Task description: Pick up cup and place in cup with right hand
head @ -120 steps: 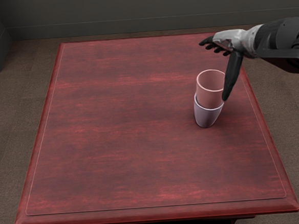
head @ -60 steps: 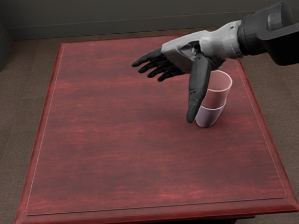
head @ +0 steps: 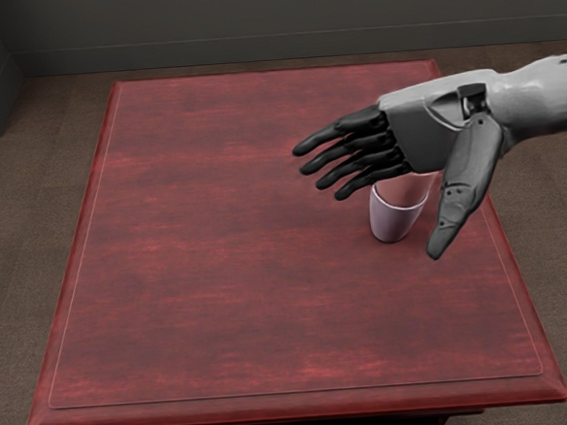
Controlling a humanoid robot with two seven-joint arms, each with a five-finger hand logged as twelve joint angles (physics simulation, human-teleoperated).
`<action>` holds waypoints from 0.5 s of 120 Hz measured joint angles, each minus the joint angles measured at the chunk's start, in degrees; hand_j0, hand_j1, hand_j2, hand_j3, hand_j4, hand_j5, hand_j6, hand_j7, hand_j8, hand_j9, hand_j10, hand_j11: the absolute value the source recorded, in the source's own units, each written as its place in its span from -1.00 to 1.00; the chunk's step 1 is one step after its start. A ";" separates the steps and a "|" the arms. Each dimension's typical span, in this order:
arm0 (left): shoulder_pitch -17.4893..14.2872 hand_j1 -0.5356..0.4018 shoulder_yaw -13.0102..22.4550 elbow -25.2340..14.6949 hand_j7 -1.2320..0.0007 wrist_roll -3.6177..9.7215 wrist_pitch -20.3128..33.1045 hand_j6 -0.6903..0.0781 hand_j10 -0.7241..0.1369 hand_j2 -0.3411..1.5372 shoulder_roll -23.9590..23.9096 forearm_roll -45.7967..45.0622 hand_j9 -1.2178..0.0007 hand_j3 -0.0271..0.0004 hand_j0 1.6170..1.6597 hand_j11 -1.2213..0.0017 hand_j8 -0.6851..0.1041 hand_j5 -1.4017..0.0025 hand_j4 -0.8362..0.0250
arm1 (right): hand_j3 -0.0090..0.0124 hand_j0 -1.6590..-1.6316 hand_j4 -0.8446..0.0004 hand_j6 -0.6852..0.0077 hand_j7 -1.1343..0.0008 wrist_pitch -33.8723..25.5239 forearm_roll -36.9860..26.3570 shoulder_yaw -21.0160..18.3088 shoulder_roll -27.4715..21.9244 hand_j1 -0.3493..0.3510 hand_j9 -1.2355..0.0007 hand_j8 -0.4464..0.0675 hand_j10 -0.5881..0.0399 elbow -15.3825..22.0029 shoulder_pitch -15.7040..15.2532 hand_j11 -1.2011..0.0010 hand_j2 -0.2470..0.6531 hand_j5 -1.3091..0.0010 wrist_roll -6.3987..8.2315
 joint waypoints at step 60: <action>-0.60 0.89 0.05 -0.23 1.00 0.00 0.00 0.80 0.68 -0.64 0.00 0.03 1.00 0.96 0.92 1.00 0.74 1.00 0.94 | -0.16 -0.93 0.67 0.57 0.67 0.34 4.52 -0.39 -11.78 -0.51 0.70 0.19 0.42 -0.27 -4.21 0.69 -0.51 0.72 0.00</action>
